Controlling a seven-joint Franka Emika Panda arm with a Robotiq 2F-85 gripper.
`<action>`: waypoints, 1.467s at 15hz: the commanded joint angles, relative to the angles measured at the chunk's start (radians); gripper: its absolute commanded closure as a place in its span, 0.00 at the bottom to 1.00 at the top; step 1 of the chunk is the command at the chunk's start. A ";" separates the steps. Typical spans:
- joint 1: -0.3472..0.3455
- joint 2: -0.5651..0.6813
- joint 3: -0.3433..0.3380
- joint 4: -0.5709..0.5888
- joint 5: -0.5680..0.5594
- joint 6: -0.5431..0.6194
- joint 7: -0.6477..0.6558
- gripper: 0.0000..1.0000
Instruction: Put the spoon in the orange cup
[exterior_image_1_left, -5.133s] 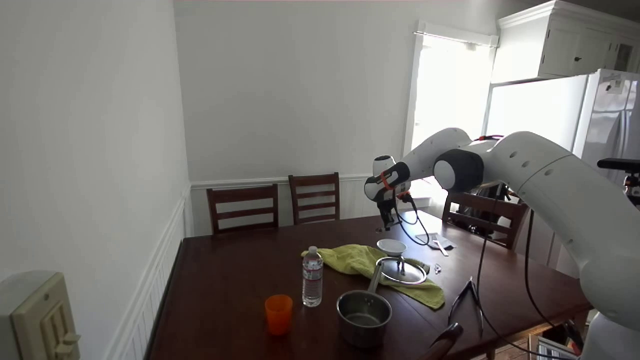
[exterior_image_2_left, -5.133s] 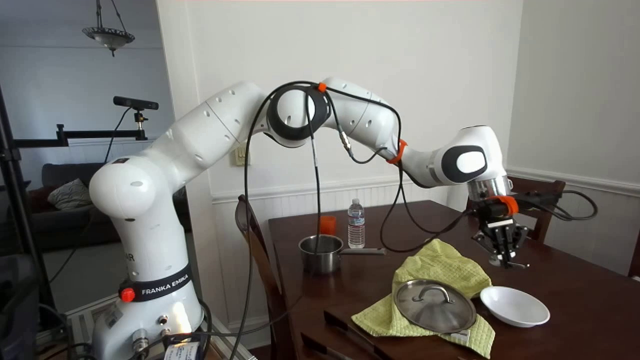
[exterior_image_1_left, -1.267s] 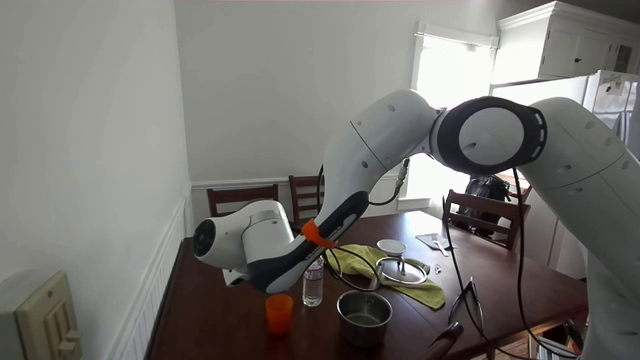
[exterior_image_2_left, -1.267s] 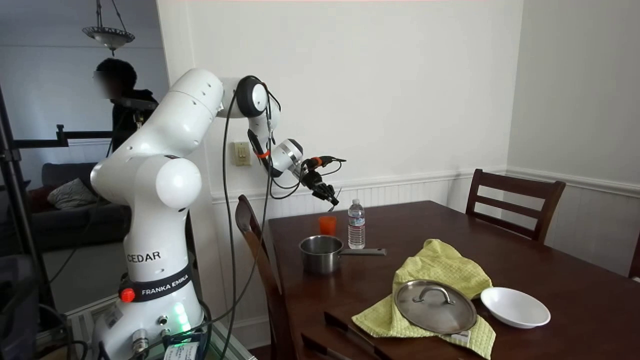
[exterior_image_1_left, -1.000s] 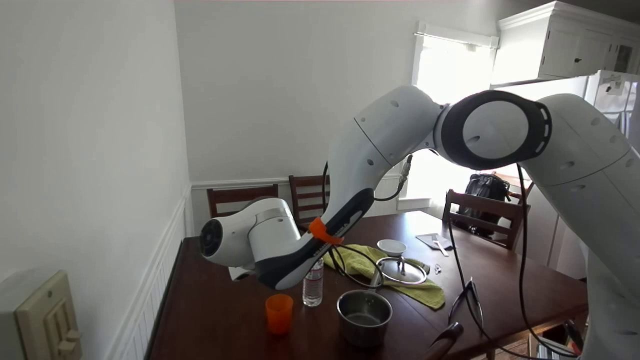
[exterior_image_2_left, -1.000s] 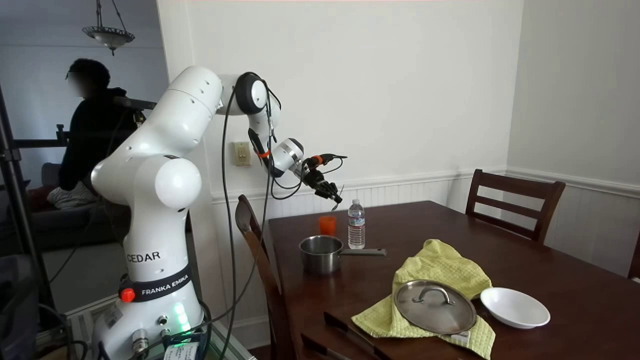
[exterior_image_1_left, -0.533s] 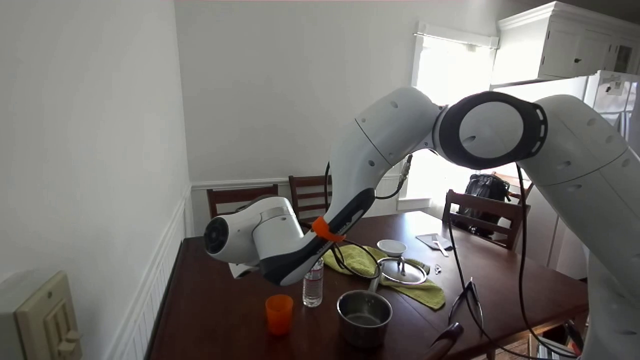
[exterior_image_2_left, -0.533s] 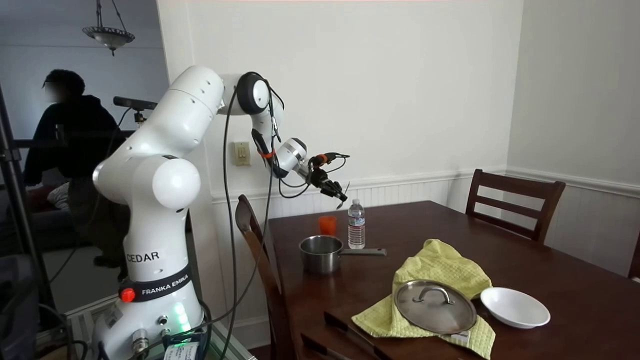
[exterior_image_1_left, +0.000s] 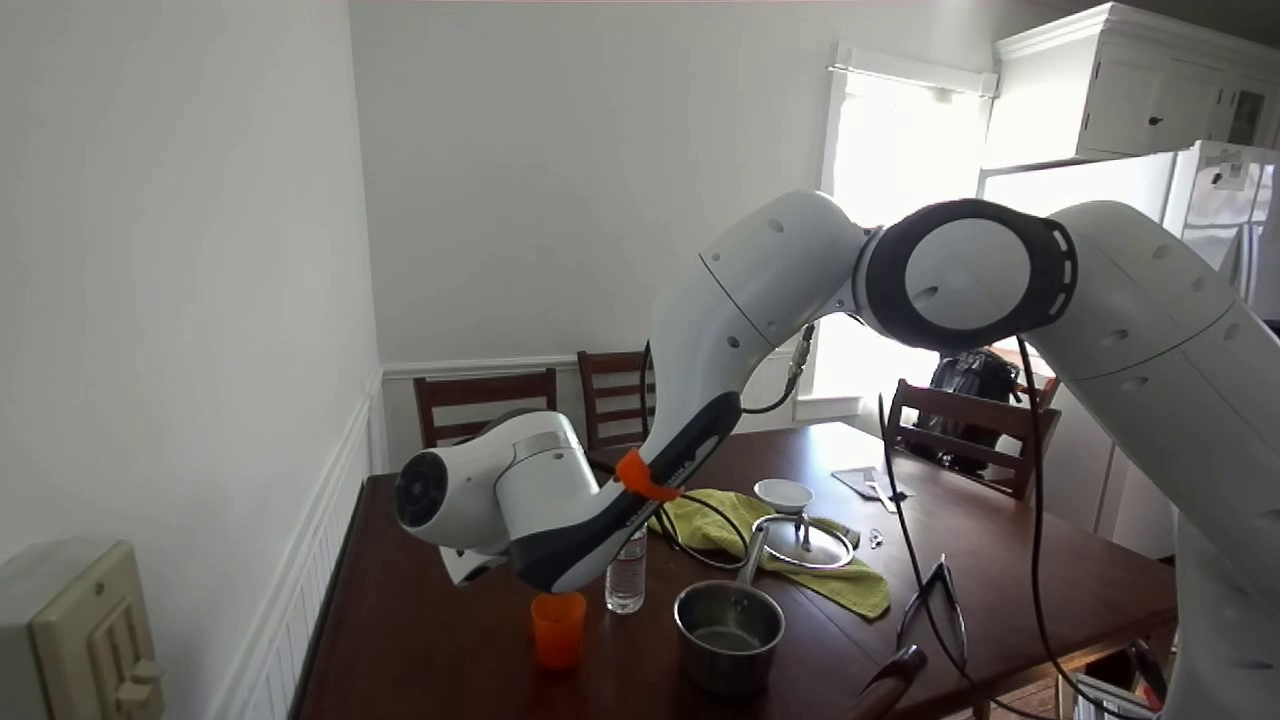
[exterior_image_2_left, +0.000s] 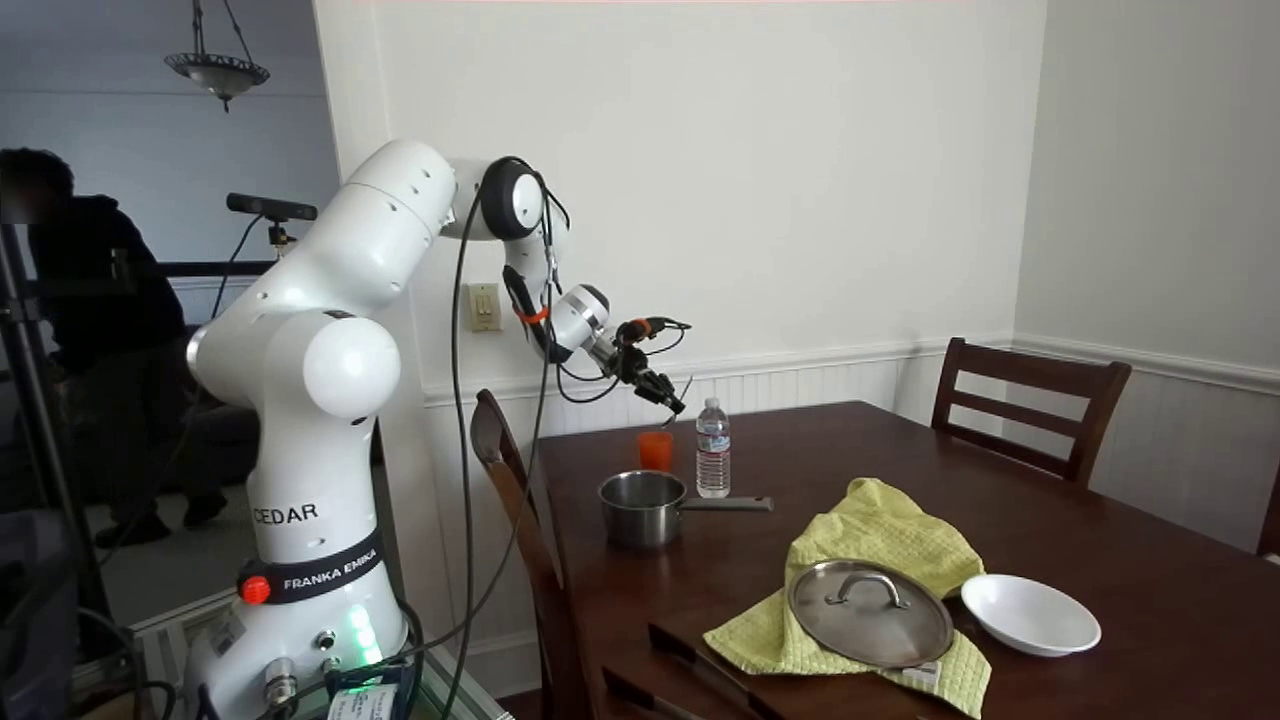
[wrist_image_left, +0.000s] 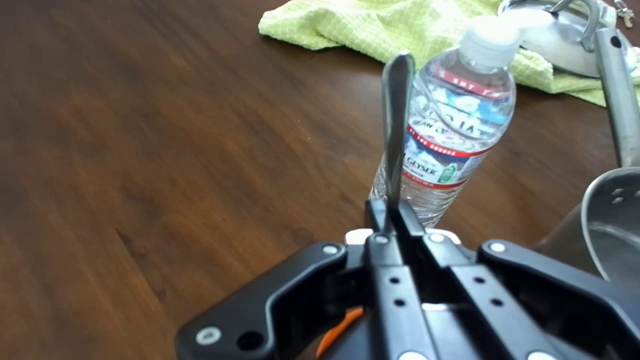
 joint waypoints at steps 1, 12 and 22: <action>-0.014 0.037 0.024 0.052 0.019 0.018 -0.085 0.98; 0.004 0.074 0.040 0.082 0.043 -0.008 -0.242 0.68; 0.032 -0.029 0.006 -0.023 -0.027 -0.028 -0.108 0.08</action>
